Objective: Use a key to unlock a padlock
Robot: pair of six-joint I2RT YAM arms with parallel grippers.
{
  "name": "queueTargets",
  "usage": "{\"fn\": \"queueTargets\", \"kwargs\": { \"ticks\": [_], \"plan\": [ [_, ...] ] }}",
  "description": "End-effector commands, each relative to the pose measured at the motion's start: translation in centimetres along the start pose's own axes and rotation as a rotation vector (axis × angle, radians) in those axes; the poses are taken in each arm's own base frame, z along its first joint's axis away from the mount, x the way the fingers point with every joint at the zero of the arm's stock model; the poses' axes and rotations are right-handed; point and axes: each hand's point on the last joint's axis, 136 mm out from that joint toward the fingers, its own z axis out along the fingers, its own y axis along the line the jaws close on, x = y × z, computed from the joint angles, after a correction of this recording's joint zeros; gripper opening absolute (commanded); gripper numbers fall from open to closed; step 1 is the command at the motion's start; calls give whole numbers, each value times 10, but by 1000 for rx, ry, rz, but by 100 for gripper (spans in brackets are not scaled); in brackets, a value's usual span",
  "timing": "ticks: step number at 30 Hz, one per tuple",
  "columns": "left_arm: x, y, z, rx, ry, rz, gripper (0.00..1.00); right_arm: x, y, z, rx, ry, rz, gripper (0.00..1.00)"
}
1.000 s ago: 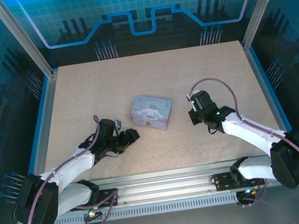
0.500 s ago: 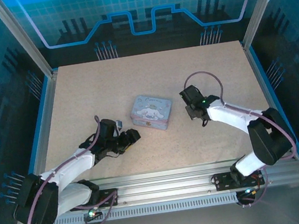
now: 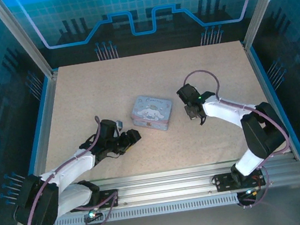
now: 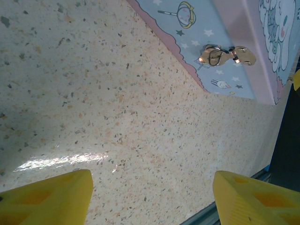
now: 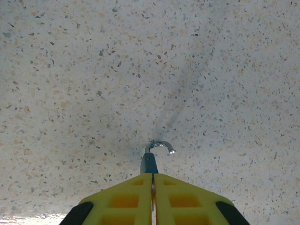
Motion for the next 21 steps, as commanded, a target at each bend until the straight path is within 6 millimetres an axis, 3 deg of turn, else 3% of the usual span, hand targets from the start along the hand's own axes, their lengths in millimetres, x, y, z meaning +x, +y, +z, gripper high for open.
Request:
{"fn": "queueTargets", "kwargs": {
  "ticks": [1, 7, 13, 15, 17, 18, 21],
  "plan": [
    [0, -12, -5, 38, 2, 8, 70, -12, -6, -21, -17, -33, 43, 15],
    [-1, -13, -7, 33, -10, 15, 72, -20, -19, -55, -52, -110, 82, 30],
    [-8, -18, -10, 23, -29, 37, 79, -15, -24, -77, -121, -162, 125, 46],
    [-11, -21, -13, 16, -40, 46, 84, -12, -26, -80, -141, -171, 140, 51],
    [-17, -23, -16, 2, -58, 56, 99, -8, -28, -82, -154, -177, 152, 56],
    [-21, -23, -18, -8, -68, 61, 99, -7, -28, -83, -163, -184, 158, 97],
    [-34, -23, -26, -34, -106, 67, 99, -4, -32, -85, -178, -206, 176, 100]
  ]
}}
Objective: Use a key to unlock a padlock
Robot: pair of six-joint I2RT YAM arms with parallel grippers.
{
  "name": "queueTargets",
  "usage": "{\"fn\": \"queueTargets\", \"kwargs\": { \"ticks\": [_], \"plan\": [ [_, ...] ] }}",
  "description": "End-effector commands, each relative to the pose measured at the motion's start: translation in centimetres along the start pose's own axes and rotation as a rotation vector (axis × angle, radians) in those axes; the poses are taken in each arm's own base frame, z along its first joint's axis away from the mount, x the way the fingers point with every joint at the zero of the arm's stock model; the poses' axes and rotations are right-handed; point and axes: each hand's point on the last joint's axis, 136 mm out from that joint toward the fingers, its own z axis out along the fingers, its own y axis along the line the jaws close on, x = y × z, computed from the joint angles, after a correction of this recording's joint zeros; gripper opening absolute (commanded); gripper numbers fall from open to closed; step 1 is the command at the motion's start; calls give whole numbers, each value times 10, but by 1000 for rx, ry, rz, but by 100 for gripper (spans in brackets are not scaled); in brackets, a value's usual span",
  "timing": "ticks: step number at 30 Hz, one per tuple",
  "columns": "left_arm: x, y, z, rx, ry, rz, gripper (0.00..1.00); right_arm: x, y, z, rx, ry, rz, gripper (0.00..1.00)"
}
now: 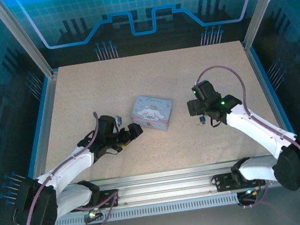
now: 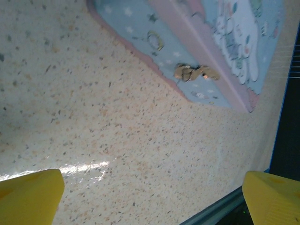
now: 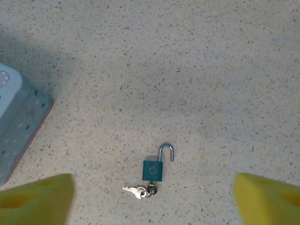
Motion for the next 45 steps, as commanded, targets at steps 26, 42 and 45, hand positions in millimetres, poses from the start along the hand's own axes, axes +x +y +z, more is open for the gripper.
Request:
{"fn": "queueTargets", "kwargs": {
  "ticks": [26, 42, 45],
  "plan": [
    [-181, 82, -120, -514, -850, 461, 99, -15, -93, 37, 278, -425, 106, 100],
    [-197, 96, -64, -407, -1002, 668, 99, -22, -67, 90, 69, -575, 18, 100],
    [-209, 104, -61, -491, -957, 612, 99, -24, -64, 107, 55, -522, 7, 100]
  ]
}}
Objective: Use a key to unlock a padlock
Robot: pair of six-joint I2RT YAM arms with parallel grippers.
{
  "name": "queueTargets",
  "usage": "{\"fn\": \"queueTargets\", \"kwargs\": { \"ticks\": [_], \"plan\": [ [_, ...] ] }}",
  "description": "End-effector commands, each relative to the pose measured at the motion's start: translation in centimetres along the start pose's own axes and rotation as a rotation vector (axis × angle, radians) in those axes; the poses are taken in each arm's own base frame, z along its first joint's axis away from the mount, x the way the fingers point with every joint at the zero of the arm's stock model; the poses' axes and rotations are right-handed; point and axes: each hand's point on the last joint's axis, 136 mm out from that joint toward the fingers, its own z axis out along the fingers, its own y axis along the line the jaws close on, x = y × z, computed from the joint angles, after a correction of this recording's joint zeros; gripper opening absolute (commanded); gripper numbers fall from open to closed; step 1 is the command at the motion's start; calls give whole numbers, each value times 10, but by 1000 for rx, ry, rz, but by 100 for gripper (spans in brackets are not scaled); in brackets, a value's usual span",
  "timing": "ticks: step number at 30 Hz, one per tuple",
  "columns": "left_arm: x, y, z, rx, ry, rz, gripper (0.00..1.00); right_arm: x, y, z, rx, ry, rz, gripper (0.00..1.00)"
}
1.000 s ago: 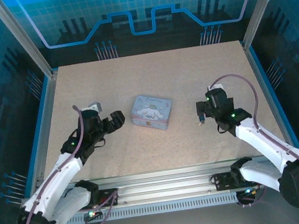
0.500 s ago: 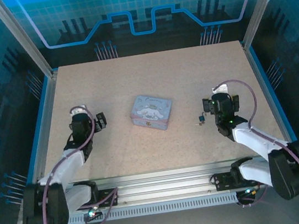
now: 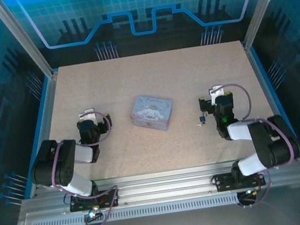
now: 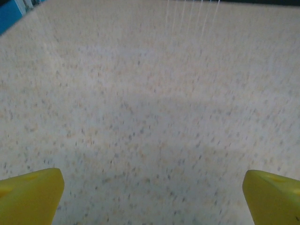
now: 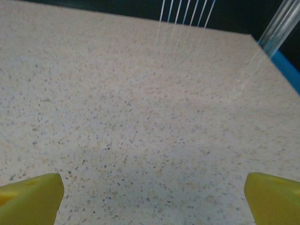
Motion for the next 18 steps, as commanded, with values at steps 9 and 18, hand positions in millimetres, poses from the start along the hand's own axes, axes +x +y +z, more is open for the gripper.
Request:
{"fn": "queueTargets", "kwargs": {
  "ticks": [9, 18],
  "plan": [
    [-42, -5, 9, -30, -103, 21, 99, -15, 0, 11, -62, -25, 56, 100],
    [-42, -5, 9, -29, -105, 20, 99, -15, 1, 12, -68, -25, 55, 100]
  ]
}}
